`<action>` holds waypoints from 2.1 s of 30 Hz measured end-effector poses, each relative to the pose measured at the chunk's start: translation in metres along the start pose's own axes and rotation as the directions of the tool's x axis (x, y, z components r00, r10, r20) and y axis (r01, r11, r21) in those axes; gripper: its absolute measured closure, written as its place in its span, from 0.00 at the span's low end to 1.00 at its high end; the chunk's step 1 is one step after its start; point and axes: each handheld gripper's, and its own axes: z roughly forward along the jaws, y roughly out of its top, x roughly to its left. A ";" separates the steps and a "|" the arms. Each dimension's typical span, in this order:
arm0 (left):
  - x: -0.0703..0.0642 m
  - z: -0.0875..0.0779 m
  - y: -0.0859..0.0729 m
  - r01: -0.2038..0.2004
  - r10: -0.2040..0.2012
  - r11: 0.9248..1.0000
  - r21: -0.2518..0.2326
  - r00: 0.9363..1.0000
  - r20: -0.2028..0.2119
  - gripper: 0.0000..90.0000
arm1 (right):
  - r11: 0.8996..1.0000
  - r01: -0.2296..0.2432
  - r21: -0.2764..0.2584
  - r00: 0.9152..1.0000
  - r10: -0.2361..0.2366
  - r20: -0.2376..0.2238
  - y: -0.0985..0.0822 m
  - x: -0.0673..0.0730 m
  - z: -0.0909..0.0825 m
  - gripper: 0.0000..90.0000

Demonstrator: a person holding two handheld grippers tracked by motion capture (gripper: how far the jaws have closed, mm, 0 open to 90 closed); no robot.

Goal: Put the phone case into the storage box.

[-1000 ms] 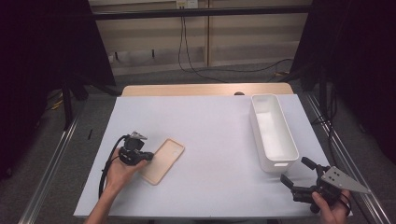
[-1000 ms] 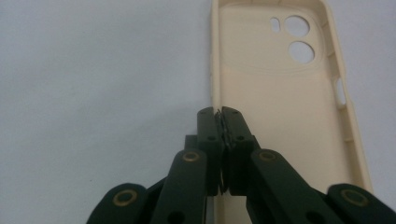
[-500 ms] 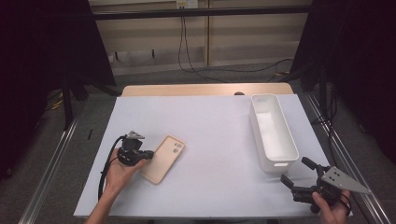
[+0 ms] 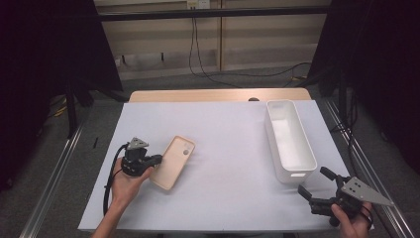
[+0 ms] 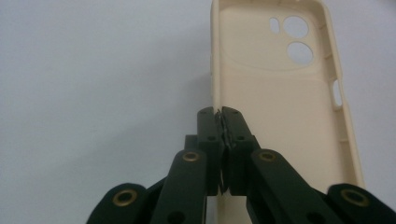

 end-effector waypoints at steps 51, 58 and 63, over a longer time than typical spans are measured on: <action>-0.034 -0.027 -0.004 -0.023 0.030 0.949 -0.315 0.999 0.019 0.97 | 0.999 -0.026 -0.041 1.000 0.026 0.012 0.003 -0.001 0.001 0.00; -0.042 -0.024 0.000 -0.022 0.038 0.946 -0.324 0.998 0.042 0.97 | 0.998 -0.038 -0.046 0.999 0.038 0.008 0.005 0.000 0.001 0.00; -0.047 -0.022 0.002 -0.023 0.041 0.943 -0.331 0.998 0.050 0.97 | 0.997 -0.046 -0.054 0.999 0.047 0.013 0.008 0.002 0.001 0.00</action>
